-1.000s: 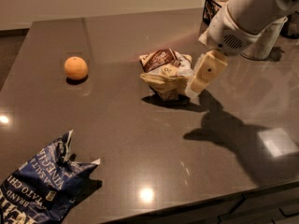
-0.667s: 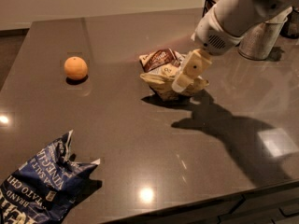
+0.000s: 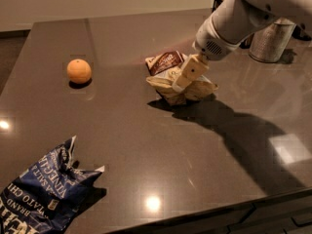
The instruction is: Move brown chip bag near blue chip bag
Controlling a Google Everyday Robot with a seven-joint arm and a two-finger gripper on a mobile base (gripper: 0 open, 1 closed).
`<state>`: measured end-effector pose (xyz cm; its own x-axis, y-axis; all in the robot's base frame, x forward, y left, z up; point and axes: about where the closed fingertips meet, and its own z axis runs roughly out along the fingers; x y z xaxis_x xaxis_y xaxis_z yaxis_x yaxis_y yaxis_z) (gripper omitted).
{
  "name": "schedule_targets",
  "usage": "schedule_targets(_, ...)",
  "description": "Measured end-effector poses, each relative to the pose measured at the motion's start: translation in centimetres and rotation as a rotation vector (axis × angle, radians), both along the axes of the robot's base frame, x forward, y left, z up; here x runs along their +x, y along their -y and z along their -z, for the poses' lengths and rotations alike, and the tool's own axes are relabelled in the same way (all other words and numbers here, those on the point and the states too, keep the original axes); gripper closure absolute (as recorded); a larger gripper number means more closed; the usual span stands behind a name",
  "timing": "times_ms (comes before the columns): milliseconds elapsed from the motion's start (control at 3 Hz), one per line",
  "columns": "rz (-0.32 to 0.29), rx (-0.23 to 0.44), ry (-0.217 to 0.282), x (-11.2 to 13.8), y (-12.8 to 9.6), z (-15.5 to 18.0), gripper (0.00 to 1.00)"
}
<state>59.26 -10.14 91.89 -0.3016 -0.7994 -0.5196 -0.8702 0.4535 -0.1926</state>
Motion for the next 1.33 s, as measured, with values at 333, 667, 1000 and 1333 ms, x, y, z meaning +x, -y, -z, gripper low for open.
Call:
schedule_targets(333,0.003,-0.026,-0.018,-0.3,0.3,0.9,0.39)
schedule_targets(667,0.002,-0.076,-0.059,-1.3,0.2,0.9,0.64)
schedule_targets(1000,-0.031,-0.084,-0.069,-3.0,-0.5,-0.8,0.87)
schedule_targets(1333,-0.169,-0.033,-0.042,-6.3,-3.7,-2.8,1.0)
